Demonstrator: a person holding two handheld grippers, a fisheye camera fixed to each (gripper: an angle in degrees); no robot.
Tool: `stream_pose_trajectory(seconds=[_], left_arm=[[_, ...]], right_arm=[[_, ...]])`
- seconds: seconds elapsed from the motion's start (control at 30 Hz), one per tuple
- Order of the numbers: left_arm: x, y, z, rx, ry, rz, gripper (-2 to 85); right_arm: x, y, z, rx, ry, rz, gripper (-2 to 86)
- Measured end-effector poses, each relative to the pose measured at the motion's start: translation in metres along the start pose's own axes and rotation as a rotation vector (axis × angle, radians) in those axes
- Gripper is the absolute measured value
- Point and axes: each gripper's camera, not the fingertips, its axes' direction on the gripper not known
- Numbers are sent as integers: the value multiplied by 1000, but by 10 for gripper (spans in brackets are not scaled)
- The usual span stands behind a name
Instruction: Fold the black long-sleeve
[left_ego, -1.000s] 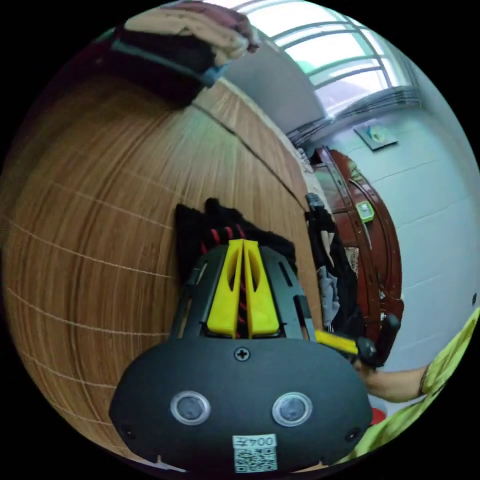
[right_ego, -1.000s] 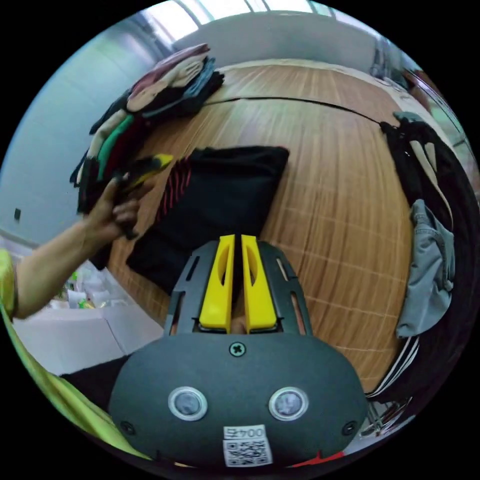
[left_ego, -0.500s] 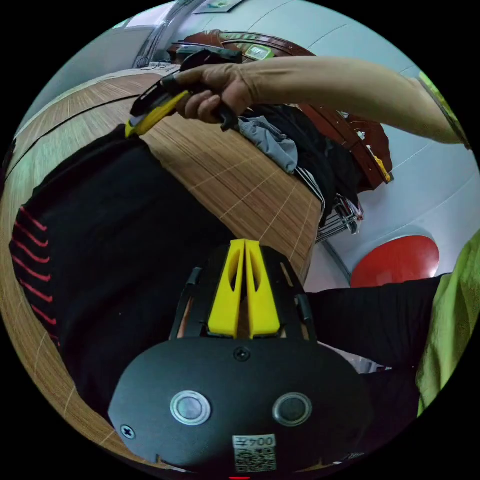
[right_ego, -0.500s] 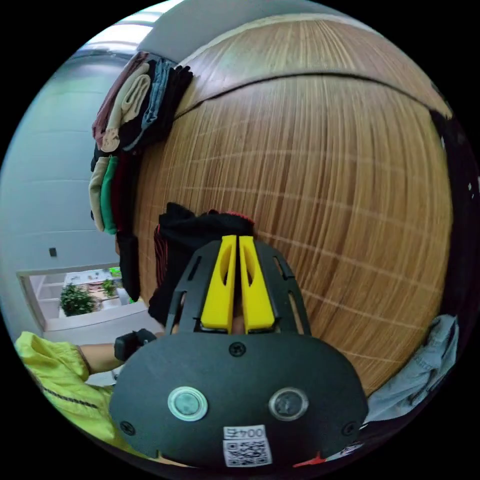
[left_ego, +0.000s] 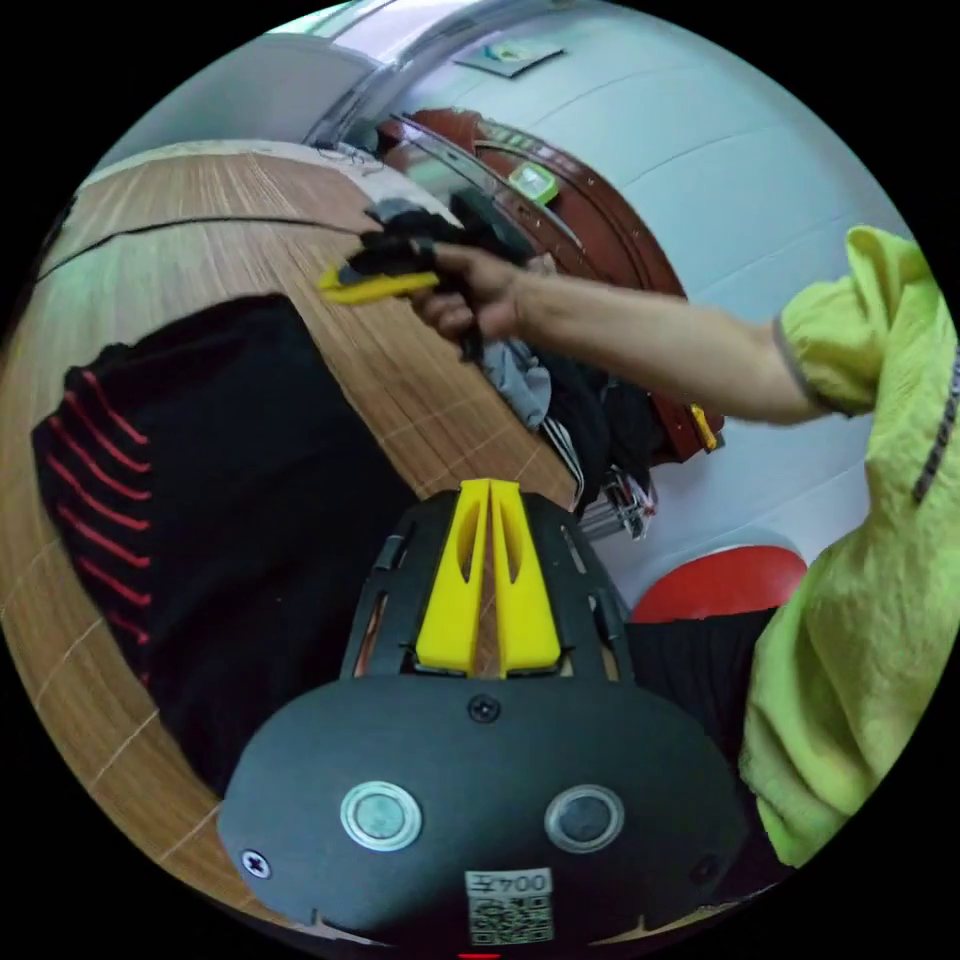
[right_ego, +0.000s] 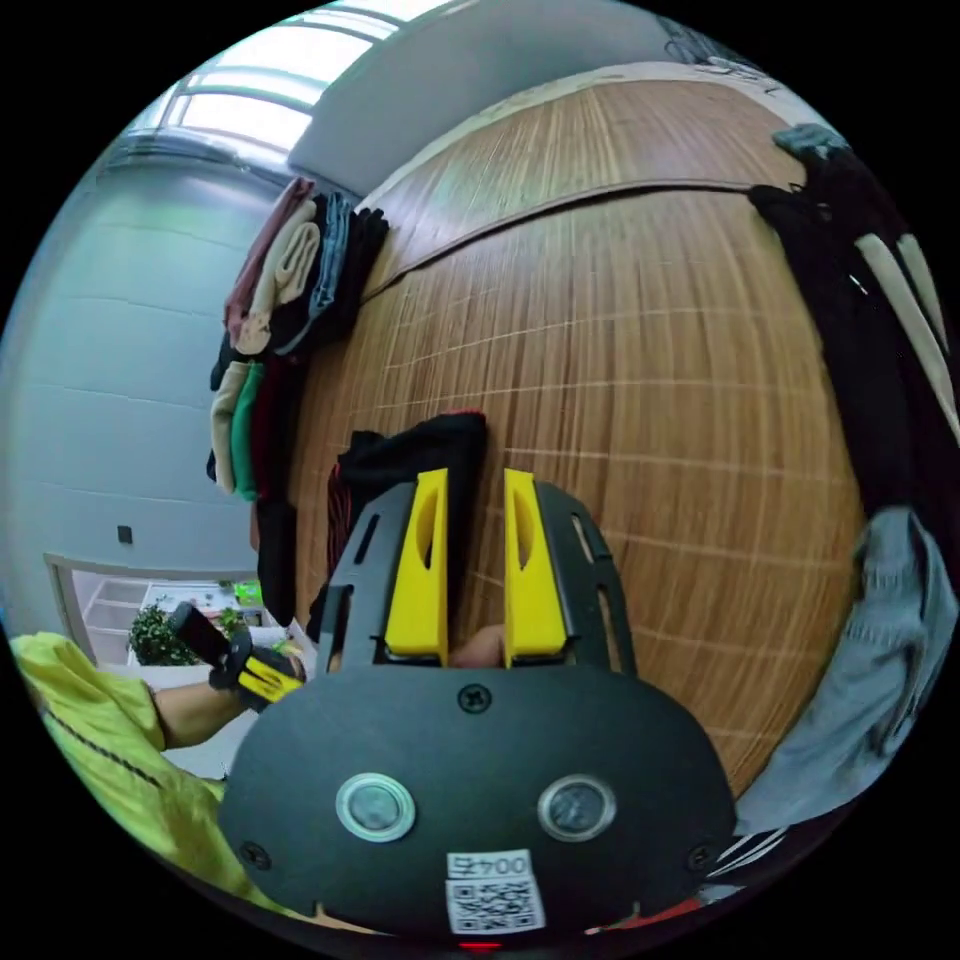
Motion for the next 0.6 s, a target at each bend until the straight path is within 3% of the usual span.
stream_pose_trajectory(seconds=[0.13, 0.23, 0.3, 0.37, 0.47, 0.6], left_arm=[[-50, 34, -50, 91, -158, -268, 5], [-100, 63, -58, 124, -236, -471, 5], [-123, 74, -56, 167, -146, -514, 6], [-138, 76, -63, 194, -42, -618, 6], [-125, 74, -98, 306, -41, -626, 7], [-108, 102, -130, 322, -3, -700, 12]], right_arm=[[-22, 77, -6, 43, -85, -65, 12], [-43, 119, 41, -124, -136, -128, 4], [-41, 138, 74, -235, -39, -126, 8], [-26, 148, 63, -144, -111, -9, 42], [-15, 164, 32, -51, -155, 70, 101], [1, 188, 39, -152, -145, 125, 131]])
